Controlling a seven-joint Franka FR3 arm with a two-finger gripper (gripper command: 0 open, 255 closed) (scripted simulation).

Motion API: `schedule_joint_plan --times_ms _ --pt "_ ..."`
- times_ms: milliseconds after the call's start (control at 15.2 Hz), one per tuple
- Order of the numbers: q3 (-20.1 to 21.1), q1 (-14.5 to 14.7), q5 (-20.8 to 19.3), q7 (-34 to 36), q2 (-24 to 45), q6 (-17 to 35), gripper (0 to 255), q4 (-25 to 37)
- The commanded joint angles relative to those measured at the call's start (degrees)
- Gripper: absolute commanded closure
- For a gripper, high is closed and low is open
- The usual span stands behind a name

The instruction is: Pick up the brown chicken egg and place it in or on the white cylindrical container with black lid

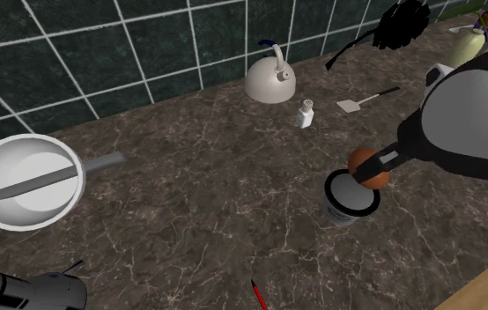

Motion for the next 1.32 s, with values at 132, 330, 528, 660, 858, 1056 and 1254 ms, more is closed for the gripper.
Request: schedule_joint_plan --times_ms 132,330,528,660,858,1056,1254 --pt "-1.09 -0.16 -0.04 -1.27 0.73 2.88 255 -2.22" --pt "-1.60 -0.04 0.13 -1.80 1.54 5.36 255 -3.93" --pt "-2.16 0.14 0.38 -2.38 2.50 7.88 255 -5.54" --pt "-2.56 0.31 0.61 -2.82 3.23 9.58 255 -6.55" --pt "-2.68 0.35 0.69 -2.97 3.47 10.11 255 -6.86" --pt "-2.65 0.33 0.71 -2.98 3.48 10.11 255 -6.86" --pt "-2.63 0.30 0.73 -2.99 3.48 10.11 255 -6.86"
